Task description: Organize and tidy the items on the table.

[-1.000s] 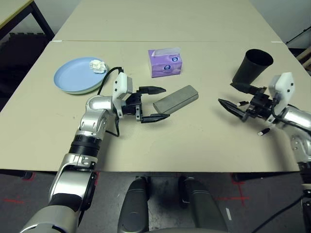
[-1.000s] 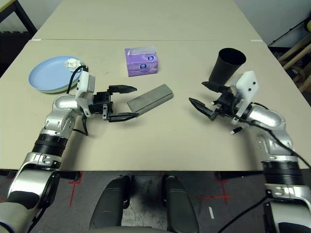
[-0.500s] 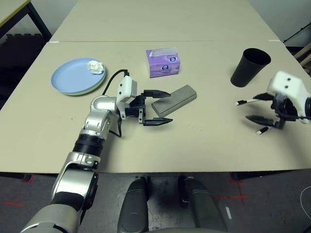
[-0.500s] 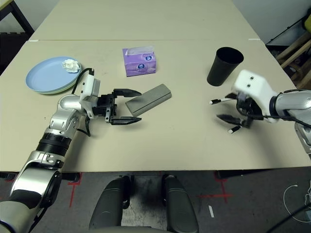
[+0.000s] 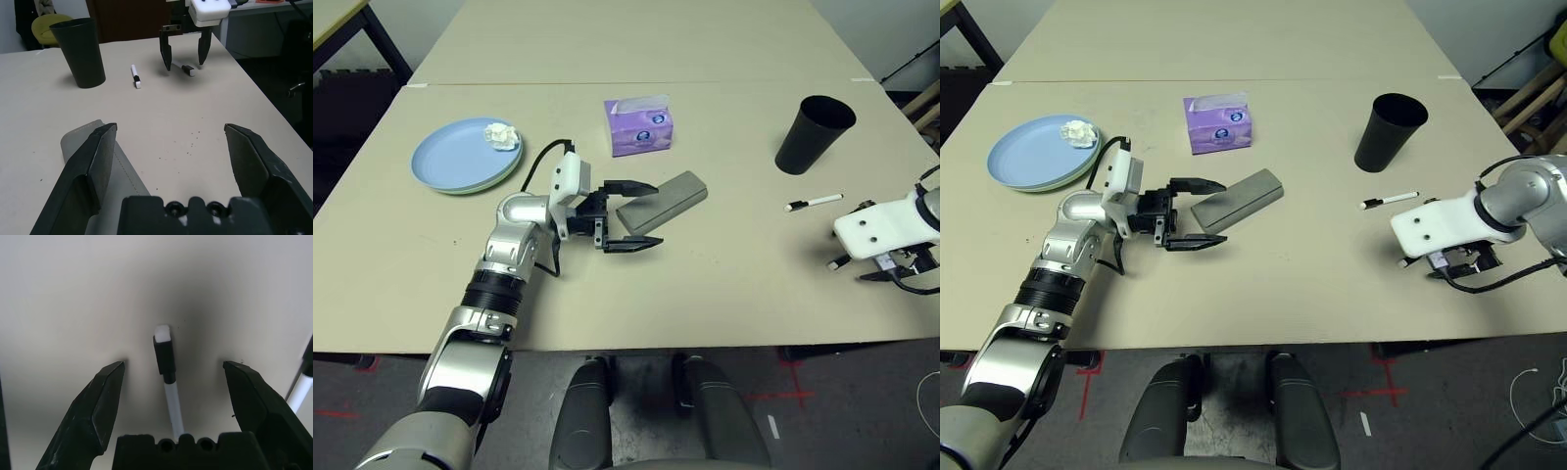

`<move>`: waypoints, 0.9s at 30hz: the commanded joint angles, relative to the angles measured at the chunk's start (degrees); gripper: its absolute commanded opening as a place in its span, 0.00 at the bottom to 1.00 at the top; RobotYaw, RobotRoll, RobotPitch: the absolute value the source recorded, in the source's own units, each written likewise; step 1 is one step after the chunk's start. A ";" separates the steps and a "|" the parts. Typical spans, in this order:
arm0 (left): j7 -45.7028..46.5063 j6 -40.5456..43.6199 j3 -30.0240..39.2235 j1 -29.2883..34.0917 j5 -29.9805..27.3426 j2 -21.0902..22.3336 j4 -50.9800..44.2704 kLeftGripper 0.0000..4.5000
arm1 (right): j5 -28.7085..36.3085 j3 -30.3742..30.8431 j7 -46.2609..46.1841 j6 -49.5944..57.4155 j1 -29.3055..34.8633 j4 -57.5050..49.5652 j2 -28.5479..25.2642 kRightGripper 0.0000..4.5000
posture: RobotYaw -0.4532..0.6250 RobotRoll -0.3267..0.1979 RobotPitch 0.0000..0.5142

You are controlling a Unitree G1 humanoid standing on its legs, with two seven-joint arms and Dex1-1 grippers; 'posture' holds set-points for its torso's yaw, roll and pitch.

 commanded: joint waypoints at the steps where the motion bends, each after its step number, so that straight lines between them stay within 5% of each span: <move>1: -0.04 0.31 -0.41 0.01 0.14 0.40 -1.61 0.99 | -1.67 1.37 0.73 -3.68 -0.54 2.30 0.86 1.00 | 0.49 0.62 0.39; 17: 1.09 0.91 -0.47 0.99 0.21 0.98 -2.89 0.99 | -3.16 1.75 0.80 -10.51 -0.88 6.04 3.27 1.00 | 0.50 0.62 0.39; 21: 1.25 0.89 -0.50 1.12 0.23 1.05 -2.91 1.00 | -2.77 1.74 0.29 -11.18 -0.60 6.19 3.84 0.80 | 0.50 0.62 0.39; 27: 1.31 0.74 -0.55 1.01 0.42 1.14 -2.58 1.00 | -0.81 1.31 2.67 -9.67 -0.95 5.04 4.03 0.31 | 0.50 0.62 0.38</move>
